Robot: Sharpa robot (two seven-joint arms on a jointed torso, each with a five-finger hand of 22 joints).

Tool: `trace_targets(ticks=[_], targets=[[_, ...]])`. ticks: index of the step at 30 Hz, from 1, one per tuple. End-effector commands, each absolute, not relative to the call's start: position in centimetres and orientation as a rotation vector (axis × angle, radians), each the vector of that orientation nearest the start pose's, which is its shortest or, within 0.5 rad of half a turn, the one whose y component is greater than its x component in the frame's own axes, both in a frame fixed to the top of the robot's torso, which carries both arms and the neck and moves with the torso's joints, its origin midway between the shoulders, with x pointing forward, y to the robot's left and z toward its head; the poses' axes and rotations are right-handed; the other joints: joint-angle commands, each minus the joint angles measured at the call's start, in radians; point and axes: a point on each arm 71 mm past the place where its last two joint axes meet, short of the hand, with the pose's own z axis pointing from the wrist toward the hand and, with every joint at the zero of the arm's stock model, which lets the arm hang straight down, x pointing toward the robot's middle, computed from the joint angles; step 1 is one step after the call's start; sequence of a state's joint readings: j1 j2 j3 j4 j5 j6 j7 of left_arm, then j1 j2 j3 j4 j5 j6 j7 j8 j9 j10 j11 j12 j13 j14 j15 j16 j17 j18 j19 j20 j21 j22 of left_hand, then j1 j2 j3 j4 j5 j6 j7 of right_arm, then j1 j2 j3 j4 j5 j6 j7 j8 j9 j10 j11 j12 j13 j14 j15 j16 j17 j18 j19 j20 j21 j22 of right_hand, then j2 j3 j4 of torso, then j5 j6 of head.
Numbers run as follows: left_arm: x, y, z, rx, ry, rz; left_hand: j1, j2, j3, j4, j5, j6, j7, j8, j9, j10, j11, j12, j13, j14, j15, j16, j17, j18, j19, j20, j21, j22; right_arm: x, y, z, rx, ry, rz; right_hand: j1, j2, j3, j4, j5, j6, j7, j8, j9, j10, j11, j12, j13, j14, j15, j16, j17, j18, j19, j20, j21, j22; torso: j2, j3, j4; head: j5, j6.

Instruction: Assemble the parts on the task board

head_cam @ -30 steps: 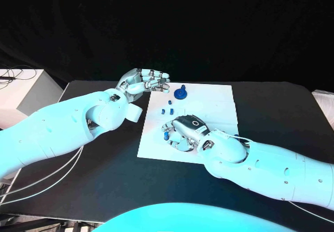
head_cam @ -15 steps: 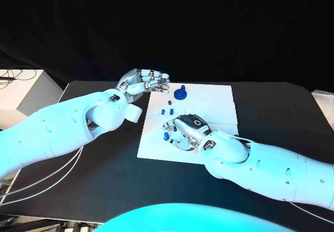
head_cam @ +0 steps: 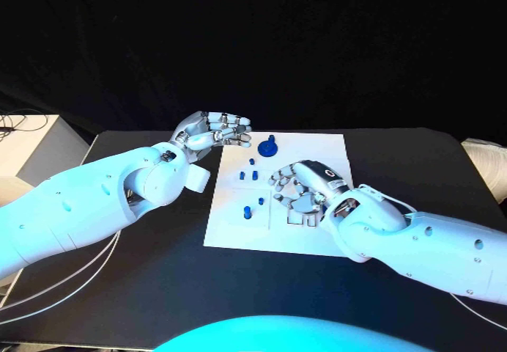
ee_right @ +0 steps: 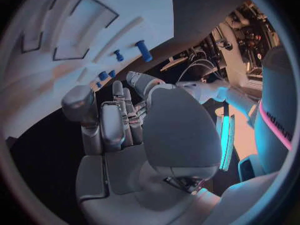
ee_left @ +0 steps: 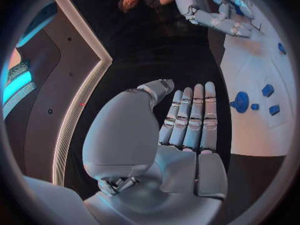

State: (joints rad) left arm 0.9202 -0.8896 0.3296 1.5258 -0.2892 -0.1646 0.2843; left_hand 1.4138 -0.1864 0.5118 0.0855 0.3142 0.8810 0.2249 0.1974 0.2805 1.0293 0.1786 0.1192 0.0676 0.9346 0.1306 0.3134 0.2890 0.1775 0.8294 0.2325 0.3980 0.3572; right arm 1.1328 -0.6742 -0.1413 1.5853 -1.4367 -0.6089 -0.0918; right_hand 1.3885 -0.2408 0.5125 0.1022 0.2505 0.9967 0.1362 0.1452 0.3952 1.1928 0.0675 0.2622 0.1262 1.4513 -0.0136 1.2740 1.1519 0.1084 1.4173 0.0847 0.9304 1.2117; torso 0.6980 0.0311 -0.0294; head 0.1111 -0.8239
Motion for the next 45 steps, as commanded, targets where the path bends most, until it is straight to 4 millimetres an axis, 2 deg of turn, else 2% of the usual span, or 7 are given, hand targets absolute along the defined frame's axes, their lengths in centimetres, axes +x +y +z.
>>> trace_targets(ticks=[1,4,7,13,27,36,45], targets=[[48.3,23.7,-18.0,-0.995,1.430,-1.613,-0.002,0.006,-0.005,0.004,-0.006,0.000,0.007,-0.002,-0.001,-0.004,0.000,0.004,0.001,0.004,0.005,-0.004,0.002,0.002,0.004,0.000,-0.004,-0.002,44.8,-13.1,-21.7,0.231,1.680,0.984,-0.019,0.000,-0.006,0.007,0.019,0.044,-0.020,0.046,0.021,0.091,-0.035,0.112,0.078,0.029,-0.029,0.041,0.049,-0.005,0.034,-0.023,0.077,0.044,-0.006,0.0013,-0.0053,-0.016,0.007],[48.2,23.8,-18.3,-1.002,1.433,-1.608,-0.002,0.006,-0.005,0.004,-0.006,0.000,0.007,-0.002,-0.001,-0.004,0.000,0.004,0.001,0.004,0.005,-0.004,0.002,0.002,0.004,0.000,-0.004,-0.002,45.5,-15.6,-20.9,0.321,1.781,0.931,-0.078,0.003,-0.042,0.046,0.060,0.048,-0.041,0.089,0.047,0.122,-0.064,0.370,0.327,0.059,-0.048,0.094,0.119,-0.026,0.072,-0.042,0.191,0.111,-0.010,0.0032,-0.0085,-0.023,0.009],[48.0,24.0,-18.8,-1.013,1.440,-1.600,-0.002,0.006,-0.005,0.004,-0.006,0.000,0.007,-0.002,-0.001,-0.004,0.000,0.004,0.001,0.004,0.005,-0.004,0.002,0.002,0.004,0.000,-0.004,-0.002,45.8,-17.8,-20.3,0.368,1.889,0.863,-0.129,0.018,-0.084,0.105,0.049,0.016,-0.049,0.139,0.092,0.194,-0.061,0.915,0.962,0.087,-0.048,0.184,0.241,-0.045,0.096,-0.048,0.303,0.180,-0.014,0.0053,-0.0123,-0.027,0.008],[47.7,24.2,-19.4,-1.026,1.446,-1.591,-0.003,0.006,-0.006,0.004,-0.006,-0.001,0.007,-0.003,-0.002,-0.005,0.000,0.004,0.001,0.004,0.005,-0.006,0.003,0.002,0.004,0.000,-0.005,-0.003,45.5,-20.7,-19.6,0.404,2.029,0.735,-0.188,0.031,-0.151,0.184,0.035,-0.001,-0.052,0.193,0.159,0.318,-0.063,1.215,1.331,0.104,-0.052,0.247,0.334,-0.058,0.111,-0.050,0.383,0.230,-0.020,0.0096,-0.0180,-0.036,0.005],[47.5,24.6,-19.7,-1.035,1.449,-1.576,-0.004,0.006,-0.006,0.005,-0.006,-0.001,0.007,-0.003,-0.002,-0.005,0.000,0.004,0.001,0.004,0.005,-0.007,0.004,0.002,0.005,0.001,-0.006,-0.004,44.2,-23.9,-20.7,0.325,2.195,0.431,-0.368,0.049,-0.323,0.191,0.131,0.000,-0.073,0.247,0.273,0.373,-0.080,1.301,1.437,0.119,-0.065,0.297,0.419,-0.071,0.122,-0.062,0.452,0.273,-0.025,0.0024,-0.0216,-0.055,-0.005],[47.4,24.5,-19.7,-1.033,1.448,-1.580,-0.005,0.005,-0.007,0.006,-0.006,-0.001,0.007,-0.003,-0.002,-0.005,0.000,0.004,0.001,0.004,0.006,-0.008,0.005,0.002,0.005,0.001,-0.008,-0.004,44.5,-23.0,-21.6,0.265,2.177,0.370,-0.407,0.095,-0.496,0.194,0.104,0.003,-0.080,0.261,0.326,0.374,-0.085,1.302,1.439,0.119,-0.070,0.297,0.419,-0.072,0.123,-0.065,0.456,0.278,-0.023,0.0026,-0.0198,-0.059,-0.007],[47.4,24.6,-19.6,-1.032,1.450,-1.580,-0.006,0.005,-0.008,0.007,-0.006,-0.001,0.007,-0.003,-0.002,-0.006,0.000,0.004,0.001,0.004,0.006,-0.009,0.005,0.002,0.006,0.001,-0.009,-0.005,44.7,-21.6,-22.4,0.231,2.156,0.363,-0.402,0.112,-0.525,0.193,0.103,0.005,-0.081,0.263,0.337,0.373,-0.086,1.301,1.438,0.119,-0.070,0.297,0.419,-0.071,0.122,-0.066,0.454,0.278,-0.023,0.0026,-0.0222,-0.062,-0.011]])
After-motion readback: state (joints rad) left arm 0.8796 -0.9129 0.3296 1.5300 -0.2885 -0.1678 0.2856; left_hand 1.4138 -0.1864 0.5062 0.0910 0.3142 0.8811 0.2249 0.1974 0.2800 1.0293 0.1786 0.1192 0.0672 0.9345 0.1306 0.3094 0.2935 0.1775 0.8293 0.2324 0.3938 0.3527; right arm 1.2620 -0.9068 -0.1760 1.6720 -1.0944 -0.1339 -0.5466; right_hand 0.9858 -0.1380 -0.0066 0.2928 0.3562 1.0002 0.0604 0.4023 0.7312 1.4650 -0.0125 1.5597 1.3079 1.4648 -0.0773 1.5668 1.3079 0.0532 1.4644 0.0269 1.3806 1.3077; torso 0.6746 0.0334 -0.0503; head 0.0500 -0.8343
